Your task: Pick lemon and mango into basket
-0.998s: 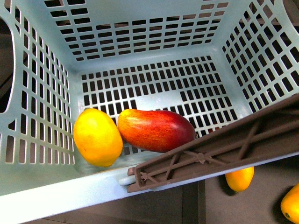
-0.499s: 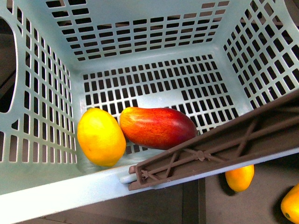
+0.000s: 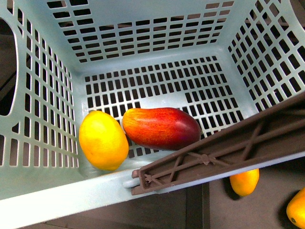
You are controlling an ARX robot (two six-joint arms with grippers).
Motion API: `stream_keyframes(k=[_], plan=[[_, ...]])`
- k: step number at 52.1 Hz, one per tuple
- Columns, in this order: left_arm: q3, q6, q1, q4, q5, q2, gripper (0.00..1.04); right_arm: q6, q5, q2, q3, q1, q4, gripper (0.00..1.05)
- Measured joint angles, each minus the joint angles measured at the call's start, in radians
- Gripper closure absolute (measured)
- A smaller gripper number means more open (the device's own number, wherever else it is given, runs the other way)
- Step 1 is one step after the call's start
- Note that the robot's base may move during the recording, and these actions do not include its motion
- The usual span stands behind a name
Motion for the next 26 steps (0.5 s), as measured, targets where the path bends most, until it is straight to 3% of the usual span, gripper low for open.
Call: stream_keyframes(k=[6, 12, 26], plan=[[0.000, 0.000, 0.000, 0.000, 0.000, 0.000, 1.01, 0.000, 0.000, -0.032, 0.000, 0.000, -0.034, 1.03], [0.000, 0.000, 0.000, 0.000, 0.001, 0.000, 1.01, 0.000, 0.001, -0.159, 0.000, 0.000, -0.193, 1.03], [0.000, -0.002, 0.000, 0.000, 0.002, 0.000, 1.01, 0.000, 0.000, -0.205, 0.000, 0.000, -0.214, 1.03]])
